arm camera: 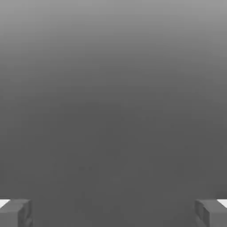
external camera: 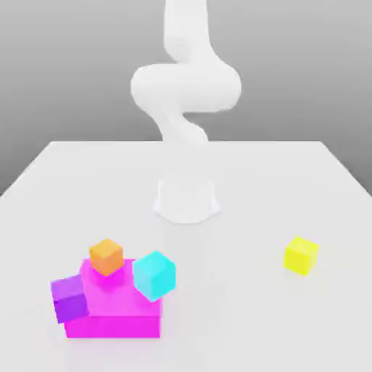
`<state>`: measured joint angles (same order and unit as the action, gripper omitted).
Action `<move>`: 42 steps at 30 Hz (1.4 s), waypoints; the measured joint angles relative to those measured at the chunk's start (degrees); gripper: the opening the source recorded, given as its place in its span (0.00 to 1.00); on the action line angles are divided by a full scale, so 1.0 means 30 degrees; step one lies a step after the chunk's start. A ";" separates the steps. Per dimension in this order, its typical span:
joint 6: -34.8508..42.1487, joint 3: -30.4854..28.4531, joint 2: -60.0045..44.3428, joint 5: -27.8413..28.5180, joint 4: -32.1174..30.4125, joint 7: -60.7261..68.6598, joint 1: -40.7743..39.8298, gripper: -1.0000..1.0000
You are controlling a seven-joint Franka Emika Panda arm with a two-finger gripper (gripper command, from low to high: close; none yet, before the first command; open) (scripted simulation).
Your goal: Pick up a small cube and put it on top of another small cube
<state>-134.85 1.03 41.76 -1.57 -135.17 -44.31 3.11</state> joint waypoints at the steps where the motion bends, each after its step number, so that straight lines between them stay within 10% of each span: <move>1: -0.0496 0.0187 -0.0674 -0.0246 -0.0533 0.0244 0.0503 0.50; 18: -0.8024 0.5096 -1.0736 -0.1987 -0.8655 0.2418 0.7421 0.50; 23: -1.0466 0.5987 -1.3931 0.0692 -1.0215 0.0739 0.8458 0.50; 29: -1.3789 0.1238 -1.8109 0.5229 -0.9540 -0.2553 1.1979 0.50; 30: -1.4125 0.0776 -1.8517 0.5477 -0.9460 -0.2754 1.2383 0.00; 37: -1.4099 0.0758 -1.8482 0.5558 -0.9466 -0.2818 1.2391 0.00; 42: -1.1674 0.2953 -1.5434 0.2147 -1.0082 -0.0286 1.1069 0.00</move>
<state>-169.87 9.89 -4.54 4.87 -165.41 -45.17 36.32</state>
